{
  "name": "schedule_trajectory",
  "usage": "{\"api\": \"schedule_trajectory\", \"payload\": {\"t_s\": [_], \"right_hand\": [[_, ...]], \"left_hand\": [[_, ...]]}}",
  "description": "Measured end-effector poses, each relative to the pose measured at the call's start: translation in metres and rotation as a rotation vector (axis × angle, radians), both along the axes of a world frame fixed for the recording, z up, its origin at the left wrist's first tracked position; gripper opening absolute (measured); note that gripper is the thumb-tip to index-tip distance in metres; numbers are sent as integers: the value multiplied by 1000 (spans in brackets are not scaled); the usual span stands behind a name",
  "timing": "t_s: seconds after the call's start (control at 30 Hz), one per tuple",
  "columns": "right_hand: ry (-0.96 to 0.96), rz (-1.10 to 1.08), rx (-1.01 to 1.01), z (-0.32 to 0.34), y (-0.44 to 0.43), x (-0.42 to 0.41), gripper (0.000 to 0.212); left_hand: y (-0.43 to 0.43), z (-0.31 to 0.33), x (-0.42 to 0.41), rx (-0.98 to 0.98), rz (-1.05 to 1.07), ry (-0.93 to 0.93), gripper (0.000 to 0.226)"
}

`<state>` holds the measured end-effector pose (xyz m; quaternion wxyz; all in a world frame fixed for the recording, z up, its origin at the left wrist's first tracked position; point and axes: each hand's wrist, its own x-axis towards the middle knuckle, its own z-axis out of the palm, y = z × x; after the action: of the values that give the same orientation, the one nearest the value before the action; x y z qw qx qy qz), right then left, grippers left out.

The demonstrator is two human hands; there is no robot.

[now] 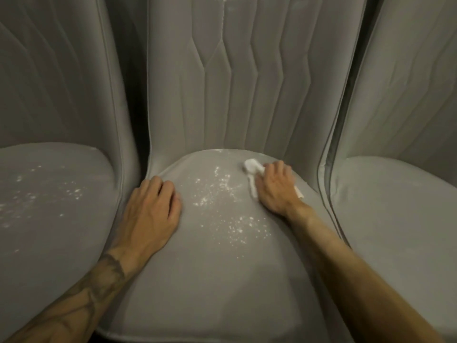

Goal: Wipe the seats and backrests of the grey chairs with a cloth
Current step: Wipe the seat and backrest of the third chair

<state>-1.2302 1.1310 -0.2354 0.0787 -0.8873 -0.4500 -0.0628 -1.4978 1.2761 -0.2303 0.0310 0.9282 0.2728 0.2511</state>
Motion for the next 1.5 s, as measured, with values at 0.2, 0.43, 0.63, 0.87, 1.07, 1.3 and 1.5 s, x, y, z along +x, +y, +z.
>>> {"api": "schedule_trajectory", "payload": {"t_s": [0.2,0.43,0.63,0.87,1.07,1.3,1.5], "right_hand": [[77,339,49,1,-18,-16,41],[68,7,11,6,16,-3,36],[98,182,29,0,10,9,36],[75,114,63,-3,41,-21,33],[72,155,31,5,13,9,38],[121,160,123,-2,60,-31,27],[96,109,8,6,49,17,34]], "left_hand": [[2,-2,1,7,4,-4,17],[3,-3,2,29,11,-5,17],[3,-2,1,35,9,-9,17],[4,-3,2,4,13,-15,17],[5,-2,0,5,-2,19,15],[8,-7,-15,-47,-61,31,16],[9,-16,-13,-13,-35,-7,17]]}}
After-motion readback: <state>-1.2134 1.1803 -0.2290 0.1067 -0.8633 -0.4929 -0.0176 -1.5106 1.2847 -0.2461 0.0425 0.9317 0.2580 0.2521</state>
